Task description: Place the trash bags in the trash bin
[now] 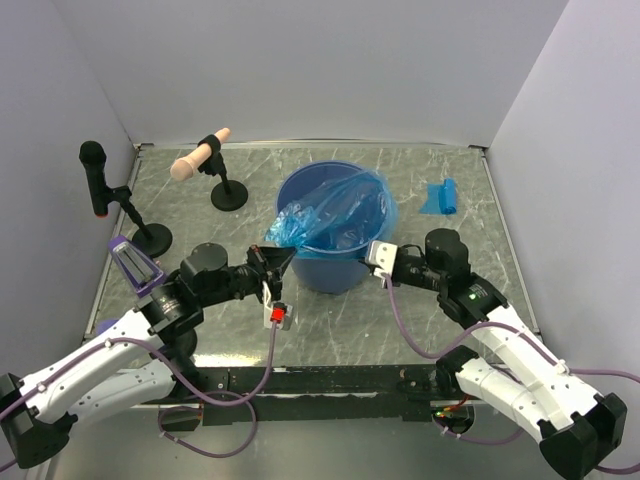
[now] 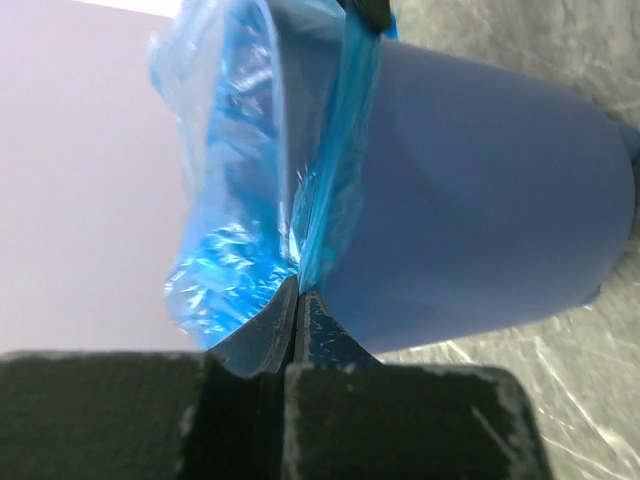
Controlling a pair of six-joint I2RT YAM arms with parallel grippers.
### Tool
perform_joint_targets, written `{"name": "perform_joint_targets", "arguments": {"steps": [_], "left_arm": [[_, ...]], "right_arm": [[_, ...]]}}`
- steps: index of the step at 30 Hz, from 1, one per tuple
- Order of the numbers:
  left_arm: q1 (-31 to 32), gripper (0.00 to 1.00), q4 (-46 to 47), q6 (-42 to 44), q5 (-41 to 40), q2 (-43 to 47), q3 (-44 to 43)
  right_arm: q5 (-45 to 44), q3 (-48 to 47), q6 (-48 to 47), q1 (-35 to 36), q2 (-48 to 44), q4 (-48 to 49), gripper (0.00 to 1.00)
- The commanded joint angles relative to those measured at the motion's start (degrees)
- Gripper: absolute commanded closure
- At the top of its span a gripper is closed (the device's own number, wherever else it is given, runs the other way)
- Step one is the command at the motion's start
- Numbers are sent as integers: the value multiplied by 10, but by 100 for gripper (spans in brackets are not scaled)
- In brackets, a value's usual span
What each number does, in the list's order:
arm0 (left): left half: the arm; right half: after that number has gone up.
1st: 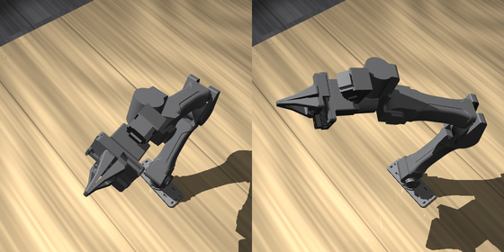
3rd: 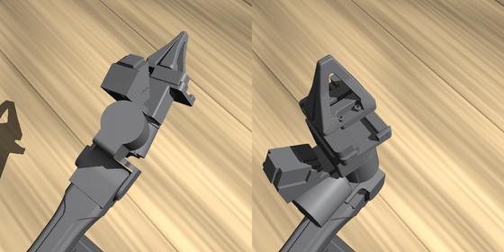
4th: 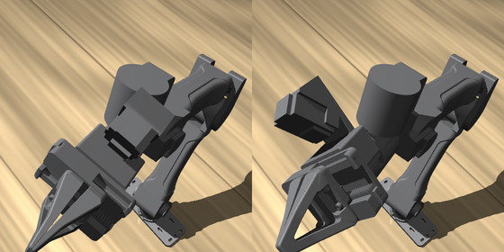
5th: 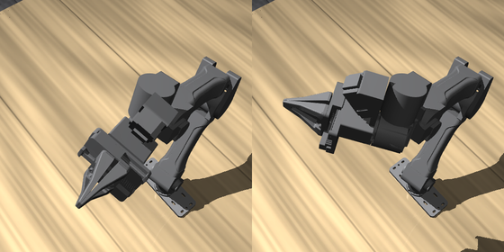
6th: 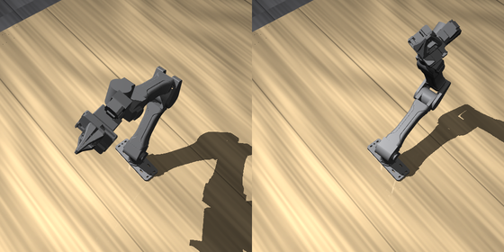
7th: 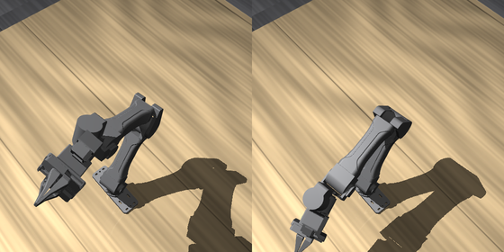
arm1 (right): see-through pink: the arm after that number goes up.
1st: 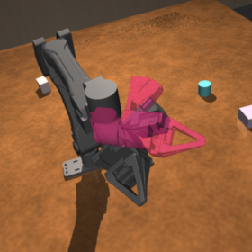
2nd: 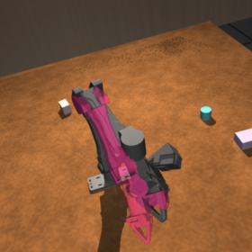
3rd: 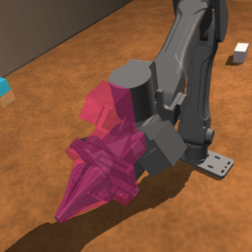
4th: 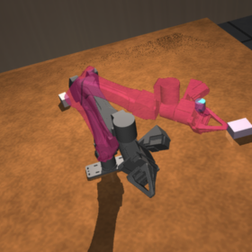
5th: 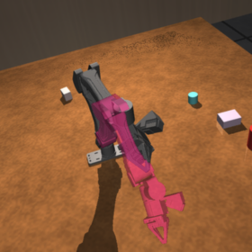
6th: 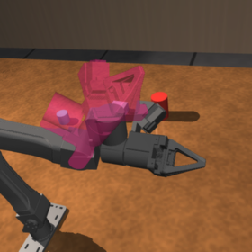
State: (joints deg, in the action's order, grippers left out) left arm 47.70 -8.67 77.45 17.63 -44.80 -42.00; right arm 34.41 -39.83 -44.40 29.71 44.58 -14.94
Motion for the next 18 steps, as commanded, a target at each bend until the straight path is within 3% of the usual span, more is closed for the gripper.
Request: {"name": "perform_joint_targets", "arguments": {"steps": [1, 4, 7, 11, 14, 18], "left_arm": [[-2, 99, 20, 18, -91, 4, 31], [-2, 99, 51, 25, -172, -12, 58], [-2, 98, 37, -32, -216, -39, 32], [-2, 73, -20, -136, -195, -42, -32], [-2, 62, -133, -240, -139, -25, -111], [-2, 48, -204, -362, -90, 3, -173]], "right_arm": [[-64, 26, 24, -5, -3, 6, 100], [-66, 25, 31, -4, 3, -3, 99], [-69, 17, 39, -4, 8, -21, 96], [-58, -29, 65, -4, -5, -80, 79], [-55, -88, 96, -4, -26, -145, 69], [-56, -163, 145, -4, -63, -184, 61]]}}
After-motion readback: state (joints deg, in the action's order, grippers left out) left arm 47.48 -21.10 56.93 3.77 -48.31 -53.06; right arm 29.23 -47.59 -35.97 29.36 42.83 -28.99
